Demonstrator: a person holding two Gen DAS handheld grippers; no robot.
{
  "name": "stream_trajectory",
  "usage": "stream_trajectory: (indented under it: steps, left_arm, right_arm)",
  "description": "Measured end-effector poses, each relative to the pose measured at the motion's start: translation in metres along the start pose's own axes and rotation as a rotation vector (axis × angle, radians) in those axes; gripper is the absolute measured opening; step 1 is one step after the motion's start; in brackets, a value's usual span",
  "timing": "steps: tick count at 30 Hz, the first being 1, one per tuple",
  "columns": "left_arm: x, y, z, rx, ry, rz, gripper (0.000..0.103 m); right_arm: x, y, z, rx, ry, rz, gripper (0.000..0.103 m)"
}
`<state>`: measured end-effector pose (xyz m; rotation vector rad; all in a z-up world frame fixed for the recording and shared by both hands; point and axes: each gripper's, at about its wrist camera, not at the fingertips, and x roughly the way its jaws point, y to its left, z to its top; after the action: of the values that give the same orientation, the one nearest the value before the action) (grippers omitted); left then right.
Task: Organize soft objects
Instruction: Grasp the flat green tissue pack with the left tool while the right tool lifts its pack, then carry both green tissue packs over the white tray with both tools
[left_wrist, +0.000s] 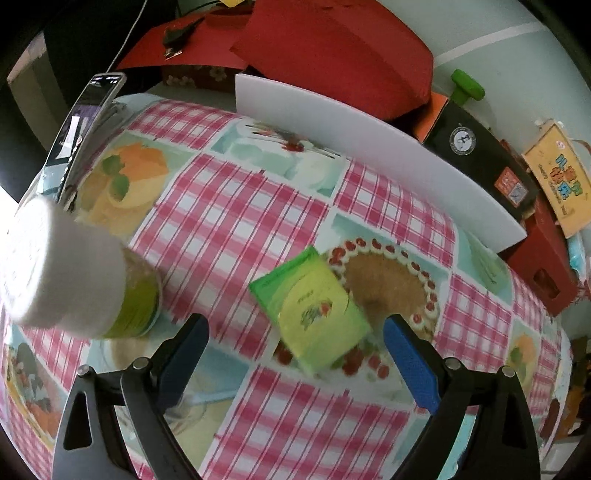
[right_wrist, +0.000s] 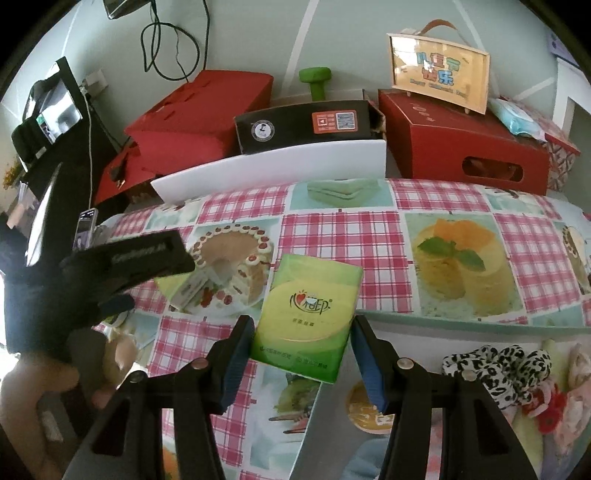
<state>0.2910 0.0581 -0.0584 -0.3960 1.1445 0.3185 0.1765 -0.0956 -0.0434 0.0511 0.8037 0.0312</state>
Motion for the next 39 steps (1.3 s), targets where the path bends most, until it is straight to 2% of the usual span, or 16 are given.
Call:
stream_trajectory:
  steps: [2, 3, 8, 10, 22, 34, 39]
  left_arm:
    - [0.007, -0.003, 0.004, -0.002, 0.010, 0.003, 0.088]
    - [0.011, -0.004, 0.006, -0.004, 0.019, 0.008, 0.081]
    - [0.022, -0.006, 0.012, 0.010, 0.029, 0.026, 0.076]
    - [0.021, -0.007, 0.013, 0.018, 0.023, 0.036, 0.067]
    - [0.005, -0.005, -0.013, 0.024, 0.029, -0.007, 0.061]
    - [-0.057, -0.003, -0.066, 0.086, -0.033, -0.062, 0.061]
    - [-0.074, 0.003, -0.074, 0.095, -0.052, -0.083, 0.061]
  right_arm:
    - [0.000, 0.000, 0.000, 0.003, 0.001, 0.000, 0.057]
    - [0.000, -0.001, 0.000, 0.004, 0.001, 0.002, 0.057]
    - [0.000, -0.001, 0.000, 0.008, 0.000, 0.002, 0.057]
    - [0.000, -0.002, 0.000, 0.009, 0.002, 0.002, 0.057]
    - [-0.007, -0.005, 0.000, 0.010, 0.006, -0.019, 0.057]
    - [-0.030, -0.008, -0.006, 0.001, -0.018, -0.042, 0.057]
    - [-0.041, -0.005, -0.011, -0.016, -0.026, -0.049, 0.057]
